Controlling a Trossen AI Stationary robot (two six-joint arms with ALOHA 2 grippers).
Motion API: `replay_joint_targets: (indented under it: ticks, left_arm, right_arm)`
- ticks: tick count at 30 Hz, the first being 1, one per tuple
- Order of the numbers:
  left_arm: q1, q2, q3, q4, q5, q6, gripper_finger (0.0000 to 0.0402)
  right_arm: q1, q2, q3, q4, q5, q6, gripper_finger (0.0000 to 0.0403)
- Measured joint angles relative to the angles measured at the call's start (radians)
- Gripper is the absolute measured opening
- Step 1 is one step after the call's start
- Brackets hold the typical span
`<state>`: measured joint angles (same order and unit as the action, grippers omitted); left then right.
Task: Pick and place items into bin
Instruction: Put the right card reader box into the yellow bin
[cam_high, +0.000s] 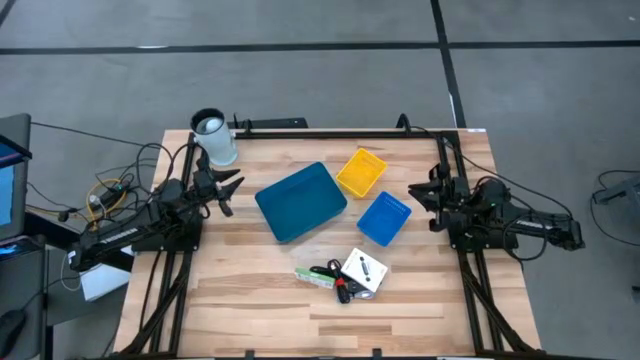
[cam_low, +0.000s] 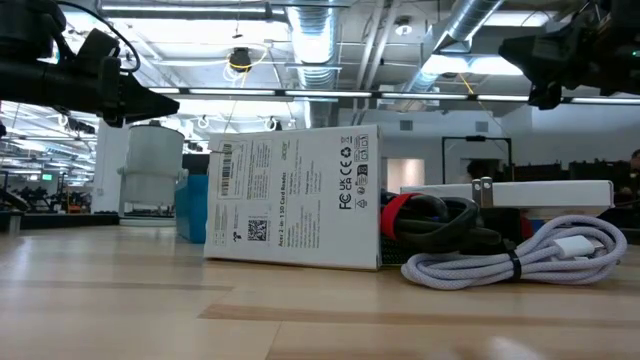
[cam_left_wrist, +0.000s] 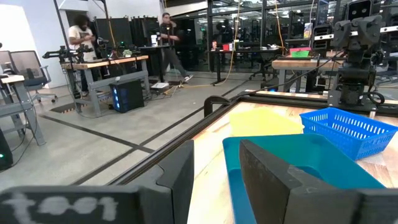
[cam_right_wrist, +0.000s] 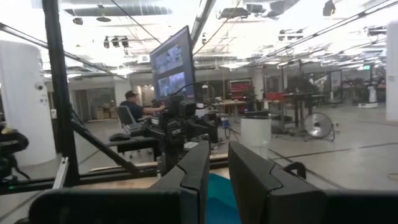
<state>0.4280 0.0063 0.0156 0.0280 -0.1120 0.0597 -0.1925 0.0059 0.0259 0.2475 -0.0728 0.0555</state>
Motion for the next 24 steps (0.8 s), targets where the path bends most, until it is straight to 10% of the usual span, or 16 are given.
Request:
replay_joint_targets:
  ticks: [24]
  left_arm:
    - [0.000,0.000,0.000,0.000,0.000,0.000,0.0119]
  right_arm:
    - [0.008,0.000,0.012,0.648,0.010,-0.083,0.0055]
